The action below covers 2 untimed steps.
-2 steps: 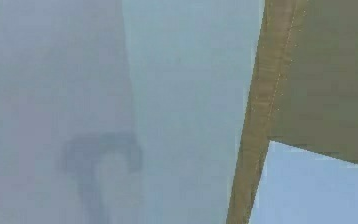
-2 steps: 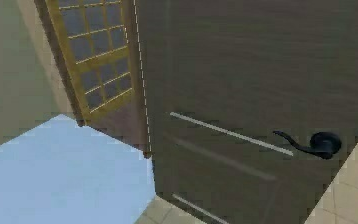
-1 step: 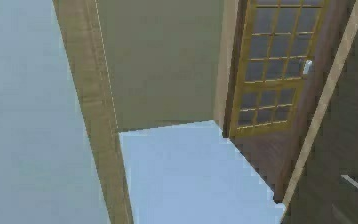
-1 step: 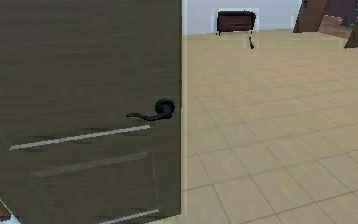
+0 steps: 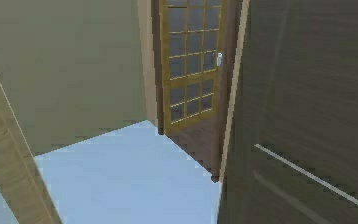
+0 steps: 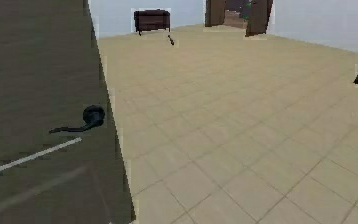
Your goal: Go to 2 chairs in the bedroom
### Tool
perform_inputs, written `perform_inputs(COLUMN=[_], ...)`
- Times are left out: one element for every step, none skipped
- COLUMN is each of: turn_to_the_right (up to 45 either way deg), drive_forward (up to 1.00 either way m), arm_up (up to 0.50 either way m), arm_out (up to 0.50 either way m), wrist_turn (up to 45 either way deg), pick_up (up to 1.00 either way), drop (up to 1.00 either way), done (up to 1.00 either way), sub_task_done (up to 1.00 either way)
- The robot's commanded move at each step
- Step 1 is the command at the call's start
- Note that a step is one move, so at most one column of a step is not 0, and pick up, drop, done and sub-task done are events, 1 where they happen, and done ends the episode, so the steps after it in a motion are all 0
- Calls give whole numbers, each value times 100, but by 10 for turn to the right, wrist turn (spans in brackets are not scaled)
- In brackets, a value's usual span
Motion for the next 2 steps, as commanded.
perform_inputs(turn_to_the_right=[0, -450], drive_forward=[55, 0], arm_up=[0, 0], arm_out=[0, 0], wrist_turn=[0, 0], pick_up=[0, 0], drop=[0, 0], done=[0, 0], sub_task_done=[0, 0])
